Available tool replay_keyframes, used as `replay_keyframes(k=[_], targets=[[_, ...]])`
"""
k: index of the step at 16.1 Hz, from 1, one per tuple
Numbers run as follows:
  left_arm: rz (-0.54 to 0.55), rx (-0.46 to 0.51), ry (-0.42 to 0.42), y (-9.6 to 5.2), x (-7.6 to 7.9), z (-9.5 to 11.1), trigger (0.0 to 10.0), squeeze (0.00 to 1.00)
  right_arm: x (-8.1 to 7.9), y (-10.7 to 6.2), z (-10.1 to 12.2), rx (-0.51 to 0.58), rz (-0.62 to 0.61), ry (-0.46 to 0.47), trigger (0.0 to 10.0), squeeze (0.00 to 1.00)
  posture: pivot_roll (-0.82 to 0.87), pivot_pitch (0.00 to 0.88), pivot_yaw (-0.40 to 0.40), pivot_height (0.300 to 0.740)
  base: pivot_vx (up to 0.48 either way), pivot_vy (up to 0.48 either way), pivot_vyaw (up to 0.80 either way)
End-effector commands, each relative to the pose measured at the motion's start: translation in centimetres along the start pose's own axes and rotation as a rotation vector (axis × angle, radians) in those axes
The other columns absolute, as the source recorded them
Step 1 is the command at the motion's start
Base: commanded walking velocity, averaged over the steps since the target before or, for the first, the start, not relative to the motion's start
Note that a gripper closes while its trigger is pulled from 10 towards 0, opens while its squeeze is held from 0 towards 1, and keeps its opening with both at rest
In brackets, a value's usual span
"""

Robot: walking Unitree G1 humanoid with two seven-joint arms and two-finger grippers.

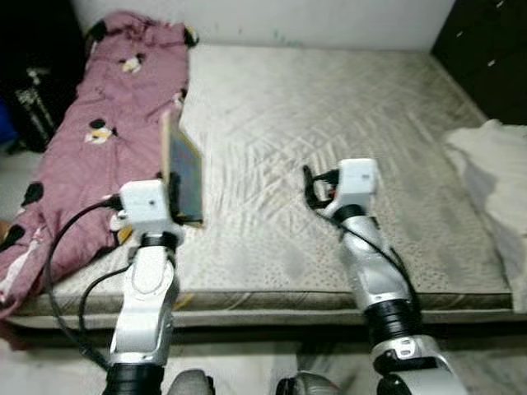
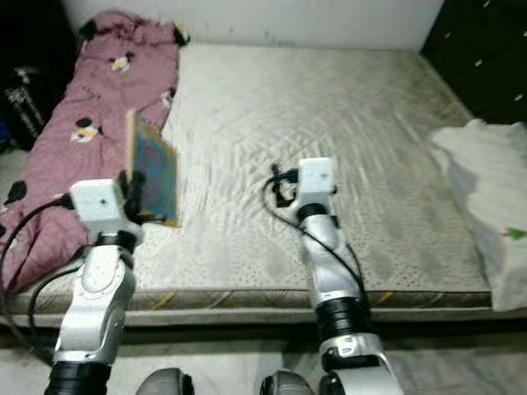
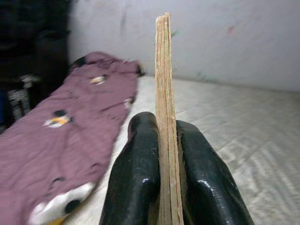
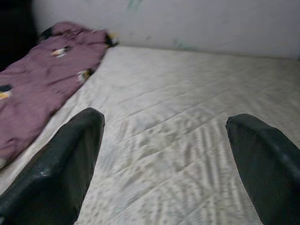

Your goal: Clean up the room

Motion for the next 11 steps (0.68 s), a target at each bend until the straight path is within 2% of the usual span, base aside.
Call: replay_keyframes(k=[1,2,5,6,11], targets=[[-0.006,0.033,0.011,0.14,0.10,0.85,10.0,0.00,0.38,0.05,0.14,0.006,-0.008,-0.008,10.0,0.00,0.07,0.062,-0.016,0.740,0.000,0.000,0.00],[-0.013,0.035,0.015,0.18,0.12,0.94,10.0,0.00,0.37,0.07,0.18,0.010,-0.005,-0.018,10.0,0.00,0.07,0.060,-0.017,0.740,0.000,0.000,0.00],[-0.017,0.036,0.015,0.23,0.14,0.99,10.0,0.00,0.39,0.10,0.21,0.012,-0.006,-0.021,10.0,0.00,0.07,0.060,-0.017,0.740,0.000,0.000,0.61],[-0.018,0.036,0.016,0.24,0.18,0.99,10.0,0.00,0.40,0.11,0.20,0.011,-0.008,-0.017,10.0,0.00,0.07,0.060,-0.017,0.740,0.000,-0.300,0.62],[-0.020,0.036,0.011,0.26,0.25,0.96,10.0,0.00,0.44,0.17,0.08,0.005,-0.010,-0.014,10.0,0.00,0.07,0.054,-0.020,0.740,0.000,-0.317,0.00]])
Point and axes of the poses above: a point about 5 cm out from each wrist's last joint towards the gripper, its own y axis pointing out of the wrist towards the gripper, its own z axis along the axis of the wrist's last joint, x = y × z, the point moved 3 cm from there along y, pointing out of the wrist towards the gripper, and after that the axes turned 14 degrees about -y, right-handed, at the moved point
